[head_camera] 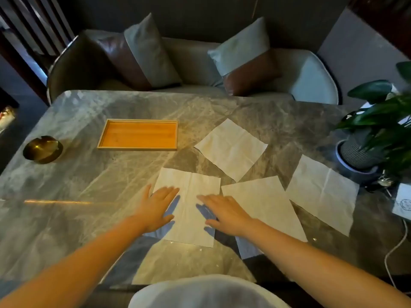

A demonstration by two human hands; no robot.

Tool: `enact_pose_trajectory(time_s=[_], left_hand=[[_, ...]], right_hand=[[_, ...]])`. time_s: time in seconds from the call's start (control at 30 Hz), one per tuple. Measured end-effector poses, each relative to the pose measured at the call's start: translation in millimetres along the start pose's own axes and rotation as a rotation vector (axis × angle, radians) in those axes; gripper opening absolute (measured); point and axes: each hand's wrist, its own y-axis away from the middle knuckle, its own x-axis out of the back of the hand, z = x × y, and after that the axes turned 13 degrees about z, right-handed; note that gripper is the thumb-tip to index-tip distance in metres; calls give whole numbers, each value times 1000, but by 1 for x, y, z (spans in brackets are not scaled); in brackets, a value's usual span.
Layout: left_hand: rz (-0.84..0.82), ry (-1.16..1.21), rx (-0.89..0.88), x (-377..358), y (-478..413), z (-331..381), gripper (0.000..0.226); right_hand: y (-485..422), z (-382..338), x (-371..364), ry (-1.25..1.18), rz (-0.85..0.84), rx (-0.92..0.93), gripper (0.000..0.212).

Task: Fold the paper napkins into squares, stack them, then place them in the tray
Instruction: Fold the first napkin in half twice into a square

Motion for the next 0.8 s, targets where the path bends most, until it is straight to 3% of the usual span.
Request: enact_pose_trajectory(time_s=[0.07,0.2,0.47,0.57,0.8], left_hand=[[-50,73,57,-6,2,-4,66],[14,137,54,-29,6,-13,49],[30,238,44,-55,11,-30,54],[-9,241,62,-57,18,-34,65],[223,420,52,-61,36,-25,60]], right_hand=[[10,-2,-10,-49,-61,-34,61],[29,-4,-42,-89,-100,-92,50],[16,-10,-60,-226,141,-306,5],[12,2,-50,-375,134,-361,5],[31,13,-35,-620,134,-401,9]])
